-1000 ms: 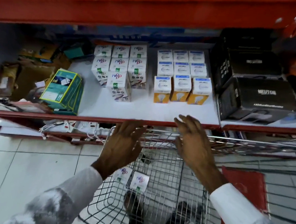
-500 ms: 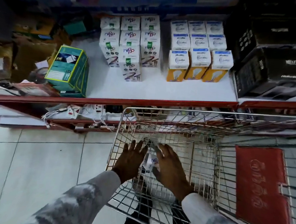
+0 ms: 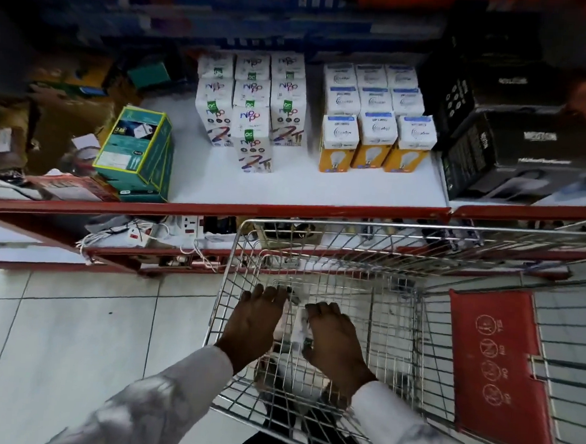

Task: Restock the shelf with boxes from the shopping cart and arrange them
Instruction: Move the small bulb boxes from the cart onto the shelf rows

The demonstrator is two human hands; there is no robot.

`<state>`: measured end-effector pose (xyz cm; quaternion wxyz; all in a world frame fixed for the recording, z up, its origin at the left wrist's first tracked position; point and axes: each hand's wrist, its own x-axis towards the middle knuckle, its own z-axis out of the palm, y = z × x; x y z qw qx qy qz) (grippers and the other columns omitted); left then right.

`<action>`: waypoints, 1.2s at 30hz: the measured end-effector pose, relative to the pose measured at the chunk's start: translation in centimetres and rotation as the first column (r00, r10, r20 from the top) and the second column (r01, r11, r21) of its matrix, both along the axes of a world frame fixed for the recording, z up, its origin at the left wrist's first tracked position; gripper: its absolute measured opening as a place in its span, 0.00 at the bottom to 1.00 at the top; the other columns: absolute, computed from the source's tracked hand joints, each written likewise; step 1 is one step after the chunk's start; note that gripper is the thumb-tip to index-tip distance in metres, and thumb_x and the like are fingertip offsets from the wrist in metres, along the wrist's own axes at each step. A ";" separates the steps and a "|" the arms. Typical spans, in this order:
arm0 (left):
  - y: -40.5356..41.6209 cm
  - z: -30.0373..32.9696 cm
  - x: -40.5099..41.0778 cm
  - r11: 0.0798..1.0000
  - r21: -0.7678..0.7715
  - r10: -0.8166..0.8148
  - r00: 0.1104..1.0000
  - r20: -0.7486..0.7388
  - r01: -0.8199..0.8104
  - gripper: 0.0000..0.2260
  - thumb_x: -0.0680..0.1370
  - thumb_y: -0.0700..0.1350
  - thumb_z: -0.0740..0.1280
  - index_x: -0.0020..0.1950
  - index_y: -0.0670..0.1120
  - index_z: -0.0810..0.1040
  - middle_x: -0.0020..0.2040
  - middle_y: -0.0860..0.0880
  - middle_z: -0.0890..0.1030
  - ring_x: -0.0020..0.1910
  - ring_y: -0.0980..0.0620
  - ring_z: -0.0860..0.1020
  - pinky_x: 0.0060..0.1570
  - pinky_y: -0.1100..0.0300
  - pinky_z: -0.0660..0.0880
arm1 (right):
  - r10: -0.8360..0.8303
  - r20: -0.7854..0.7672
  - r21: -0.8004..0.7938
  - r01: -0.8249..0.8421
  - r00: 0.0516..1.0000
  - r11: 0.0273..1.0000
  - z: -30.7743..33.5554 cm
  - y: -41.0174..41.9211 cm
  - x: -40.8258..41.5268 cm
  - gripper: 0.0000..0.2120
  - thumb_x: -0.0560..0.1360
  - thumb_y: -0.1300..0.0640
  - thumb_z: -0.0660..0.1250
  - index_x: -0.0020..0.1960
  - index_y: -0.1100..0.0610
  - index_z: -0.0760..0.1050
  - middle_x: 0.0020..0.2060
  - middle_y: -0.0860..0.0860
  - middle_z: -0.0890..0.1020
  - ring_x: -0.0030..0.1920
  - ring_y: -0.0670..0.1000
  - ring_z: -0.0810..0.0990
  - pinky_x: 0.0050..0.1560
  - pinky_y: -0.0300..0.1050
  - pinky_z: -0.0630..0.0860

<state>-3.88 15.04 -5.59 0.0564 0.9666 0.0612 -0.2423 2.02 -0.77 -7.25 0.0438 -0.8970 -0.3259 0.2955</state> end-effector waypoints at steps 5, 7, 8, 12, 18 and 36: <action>-0.1 7.0 0.1 0.994 -0.073 0.097 0.984 0.146 -0.087 0.33 0.69 0.40 0.70 0.72 0.47 0.64 0.67 0.47 0.73 0.67 0.44 0.69 0.64 0.51 0.72 | 0.039 0.077 0.032 -0.041 0.996 0.999 7.8 -0.8 2.7 0.35 0.65 0.46 0.73 0.69 0.53 0.68 0.62 0.52 0.76 0.62 0.55 0.73 0.61 0.51 0.72; 0.1 10.4 0.2 0.992 -0.080 0.117 0.971 0.209 -0.102 0.32 0.68 0.43 0.71 0.71 0.48 0.65 0.65 0.48 0.74 0.64 0.45 0.71 0.61 0.52 0.73 | 0.047 0.114 0.068 -0.055 0.992 0.996 11.1 -0.9 3.7 0.36 0.64 0.45 0.74 0.69 0.52 0.67 0.63 0.51 0.76 0.62 0.55 0.73 0.62 0.51 0.72; 0.3 12.1 0.3 0.991 -0.081 0.126 0.962 0.243 -0.109 0.32 0.68 0.44 0.72 0.71 0.48 0.66 0.64 0.48 0.74 0.63 0.45 0.72 0.59 0.51 0.74 | 0.053 0.133 0.089 -0.065 0.990 0.994 12.8 -0.7 4.2 0.37 0.63 0.44 0.74 0.69 0.52 0.68 0.63 0.51 0.76 0.63 0.55 0.73 0.62 0.51 0.72; 1.9 17.8 0.8 0.985 -0.087 0.170 0.909 0.380 -0.148 0.33 0.64 0.46 0.73 0.68 0.50 0.69 0.62 0.49 0.76 0.63 0.44 0.73 0.57 0.50 0.76 | 0.084 0.214 0.163 -0.120 0.973 0.979 18.4 0.6 6.2 0.39 0.61 0.41 0.74 0.69 0.51 0.68 0.63 0.49 0.75 0.62 0.54 0.73 0.60 0.50 0.73; 6.4 23.1 2.6 0.982 -0.065 0.188 0.854 0.486 -0.179 0.36 0.64 0.49 0.74 0.71 0.49 0.69 0.62 0.48 0.77 0.61 0.44 0.73 0.57 0.49 0.76 | 0.080 0.298 0.235 -0.154 0.951 0.960 23.8 4.7 9.4 0.40 0.61 0.40 0.75 0.69 0.50 0.68 0.62 0.49 0.75 0.61 0.54 0.73 0.59 0.50 0.73; 20.2 16.2 13.0 0.967 -0.035 0.242 0.866 0.437 -0.252 0.35 0.60 0.46 0.77 0.68 0.49 0.74 0.58 0.42 0.73 0.58 0.39 0.72 0.56 0.46 0.76 | 0.085 0.405 0.053 -0.116 0.910 0.992 20.2 16.5 19.8 0.38 0.60 0.47 0.79 0.67 0.54 0.71 0.62 0.55 0.75 0.62 0.58 0.71 0.57 0.53 0.73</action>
